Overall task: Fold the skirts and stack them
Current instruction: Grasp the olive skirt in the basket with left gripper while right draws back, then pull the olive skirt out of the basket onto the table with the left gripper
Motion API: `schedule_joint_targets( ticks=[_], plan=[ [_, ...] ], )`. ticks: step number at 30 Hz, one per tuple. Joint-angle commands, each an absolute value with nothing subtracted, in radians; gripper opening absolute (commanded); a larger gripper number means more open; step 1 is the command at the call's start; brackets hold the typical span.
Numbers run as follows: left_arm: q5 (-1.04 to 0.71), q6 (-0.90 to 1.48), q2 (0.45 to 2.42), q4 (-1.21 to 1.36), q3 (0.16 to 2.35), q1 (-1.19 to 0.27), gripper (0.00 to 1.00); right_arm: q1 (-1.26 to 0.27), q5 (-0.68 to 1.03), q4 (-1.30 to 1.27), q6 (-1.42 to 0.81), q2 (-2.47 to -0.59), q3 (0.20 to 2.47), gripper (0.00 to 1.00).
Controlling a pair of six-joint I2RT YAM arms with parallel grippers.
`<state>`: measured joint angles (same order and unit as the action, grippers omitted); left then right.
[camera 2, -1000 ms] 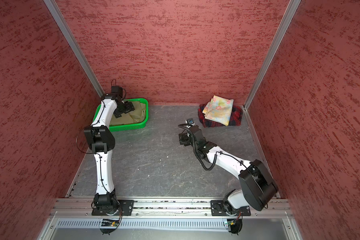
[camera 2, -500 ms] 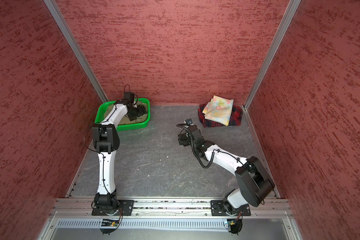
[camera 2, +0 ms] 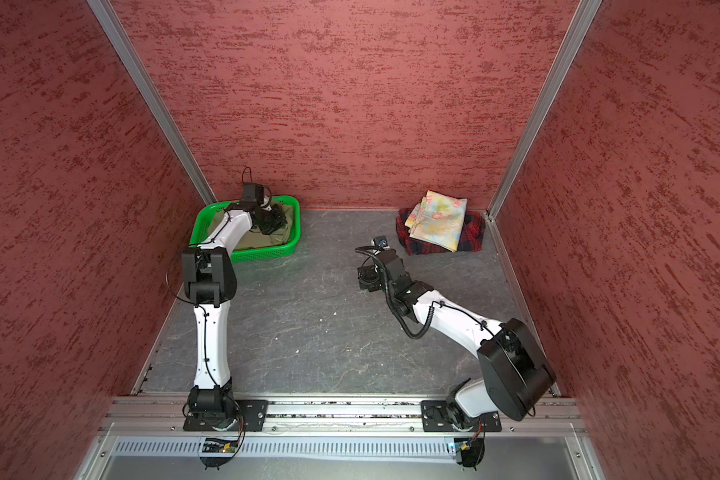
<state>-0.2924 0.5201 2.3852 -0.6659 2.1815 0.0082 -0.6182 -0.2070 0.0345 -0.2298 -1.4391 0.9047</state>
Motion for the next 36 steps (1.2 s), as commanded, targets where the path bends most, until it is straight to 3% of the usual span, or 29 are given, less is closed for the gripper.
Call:
schedule_joint_targets(
  ticks=[1,7,13,25,30,35,36],
  plan=[
    [-0.277,0.474,2.206,-0.668,2.234,0.036,0.0,-0.619,-0.238,0.03,-0.244,-1.406,0.938,0.94],
    [-0.305,0.417,1.982,-0.689,2.172,0.038,0.0,-0.58,-0.327,0.083,-0.36,-1.379,0.967,0.94],
    [-0.319,0.354,1.729,-0.705,2.091,-0.031,0.0,-0.463,-0.212,0.06,-0.472,-1.311,0.967,0.94],
    [-0.21,0.306,1.299,-0.648,1.823,-0.479,0.0,-0.382,-0.298,0.213,-0.469,-1.048,0.92,0.95],
    [-0.197,0.362,1.339,-0.601,1.644,-0.513,0.0,-0.327,-0.302,0.318,-0.485,-0.959,0.917,0.95],
    [-0.206,0.387,1.632,-0.567,1.642,-0.497,0.02,-0.302,-0.284,0.387,-0.484,-0.929,0.907,0.96],
    [-0.189,0.385,1.72,-0.607,1.696,-0.491,0.27,-0.301,-0.272,0.399,-0.48,-0.926,0.903,0.96]
  ],
)
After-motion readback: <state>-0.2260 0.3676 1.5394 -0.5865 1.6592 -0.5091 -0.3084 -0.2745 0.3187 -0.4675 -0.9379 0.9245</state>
